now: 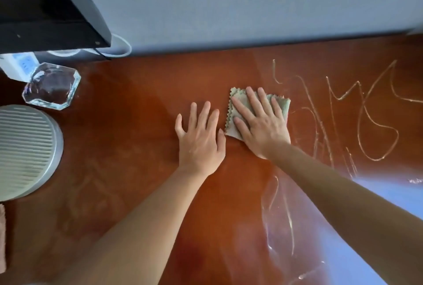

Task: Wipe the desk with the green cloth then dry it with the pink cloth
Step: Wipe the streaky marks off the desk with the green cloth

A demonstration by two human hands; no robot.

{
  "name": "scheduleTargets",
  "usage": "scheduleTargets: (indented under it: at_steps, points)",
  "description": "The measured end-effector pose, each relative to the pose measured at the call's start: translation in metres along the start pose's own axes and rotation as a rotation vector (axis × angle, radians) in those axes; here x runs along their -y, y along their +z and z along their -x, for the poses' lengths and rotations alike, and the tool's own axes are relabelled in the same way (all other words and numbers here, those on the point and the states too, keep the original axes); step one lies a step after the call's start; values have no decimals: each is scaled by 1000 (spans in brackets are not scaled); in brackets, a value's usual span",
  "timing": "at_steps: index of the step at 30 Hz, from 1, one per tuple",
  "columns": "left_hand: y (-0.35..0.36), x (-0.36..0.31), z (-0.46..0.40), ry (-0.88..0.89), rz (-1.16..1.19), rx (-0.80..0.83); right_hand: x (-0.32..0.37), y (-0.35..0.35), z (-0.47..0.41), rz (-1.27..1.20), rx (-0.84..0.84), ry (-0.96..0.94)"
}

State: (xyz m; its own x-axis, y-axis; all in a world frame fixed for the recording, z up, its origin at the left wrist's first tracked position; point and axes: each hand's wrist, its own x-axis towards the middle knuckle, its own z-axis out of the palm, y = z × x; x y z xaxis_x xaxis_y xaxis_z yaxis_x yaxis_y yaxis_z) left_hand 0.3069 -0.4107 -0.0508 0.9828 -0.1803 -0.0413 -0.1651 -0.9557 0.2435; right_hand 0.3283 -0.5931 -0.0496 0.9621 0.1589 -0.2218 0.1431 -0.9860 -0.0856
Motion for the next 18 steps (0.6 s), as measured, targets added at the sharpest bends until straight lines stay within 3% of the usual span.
scheduleTargets:
  at_steps: [6, 13, 18]
  points:
    - [16, -18, -21, -66, -67, -36, -32, -29, -103, -50, -5, 26]
    - [11, -20, -19, -79, -50, -51, -44, -11, -23, -19, 1, -112]
    - [10, -20, -19, -86, -38, -64, -56, -25, -76, 25, 4, -154]
